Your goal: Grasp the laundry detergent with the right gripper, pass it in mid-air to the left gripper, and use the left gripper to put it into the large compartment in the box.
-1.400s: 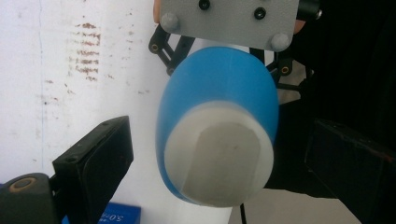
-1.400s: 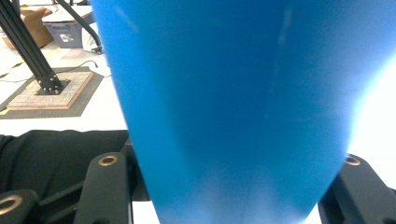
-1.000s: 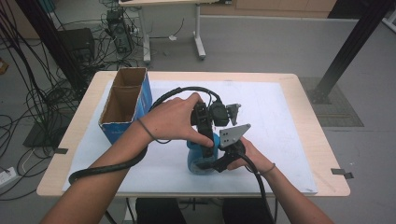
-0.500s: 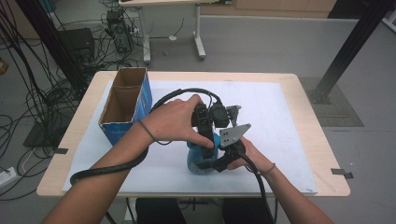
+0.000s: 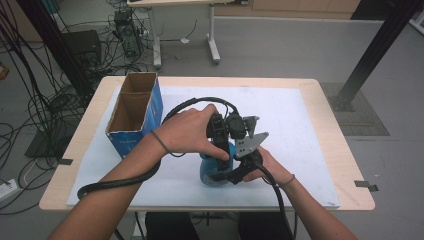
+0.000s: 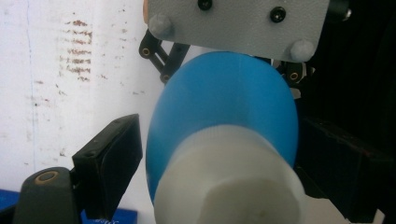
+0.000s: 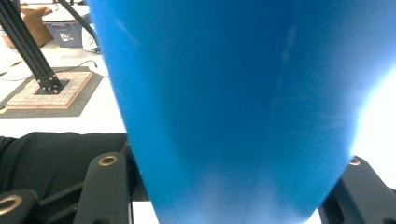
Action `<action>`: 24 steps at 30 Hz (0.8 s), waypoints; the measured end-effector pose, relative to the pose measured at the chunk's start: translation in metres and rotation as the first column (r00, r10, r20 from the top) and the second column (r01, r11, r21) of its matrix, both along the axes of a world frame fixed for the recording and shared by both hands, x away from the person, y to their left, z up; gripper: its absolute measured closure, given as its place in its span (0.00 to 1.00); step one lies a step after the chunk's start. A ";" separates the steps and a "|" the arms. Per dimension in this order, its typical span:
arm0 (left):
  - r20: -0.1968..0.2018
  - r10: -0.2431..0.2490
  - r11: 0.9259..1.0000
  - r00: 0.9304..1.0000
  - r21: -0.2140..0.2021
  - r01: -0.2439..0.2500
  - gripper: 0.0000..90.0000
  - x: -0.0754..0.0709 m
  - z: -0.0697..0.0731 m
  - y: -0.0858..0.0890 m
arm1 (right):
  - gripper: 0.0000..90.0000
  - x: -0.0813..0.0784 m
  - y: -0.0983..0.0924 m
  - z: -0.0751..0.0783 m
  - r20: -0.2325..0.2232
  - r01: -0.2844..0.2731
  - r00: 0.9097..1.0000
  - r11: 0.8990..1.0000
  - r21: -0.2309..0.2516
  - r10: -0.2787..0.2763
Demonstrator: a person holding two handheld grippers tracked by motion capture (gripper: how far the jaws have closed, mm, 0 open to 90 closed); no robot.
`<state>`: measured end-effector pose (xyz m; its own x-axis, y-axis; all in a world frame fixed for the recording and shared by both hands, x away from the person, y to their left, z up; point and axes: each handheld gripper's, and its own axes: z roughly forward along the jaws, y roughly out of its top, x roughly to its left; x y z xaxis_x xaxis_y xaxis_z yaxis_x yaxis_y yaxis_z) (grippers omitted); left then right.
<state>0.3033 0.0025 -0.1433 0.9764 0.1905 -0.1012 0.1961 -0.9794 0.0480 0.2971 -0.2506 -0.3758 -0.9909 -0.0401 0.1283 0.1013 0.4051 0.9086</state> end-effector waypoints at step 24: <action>0.000 0.002 1.000 1.000 0.004 -0.002 0.40 0.002 -0.006 0.001 | 0.46 0.000 0.001 0.001 -0.003 -0.002 1.000 1.000 -0.006 0.002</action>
<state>0.3053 0.0034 -0.1498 0.9761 0.1925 -0.1008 0.1977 -0.9793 0.0444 0.2969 -0.2494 -0.3750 -0.9904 -0.0416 0.1319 0.1034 0.4104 0.9060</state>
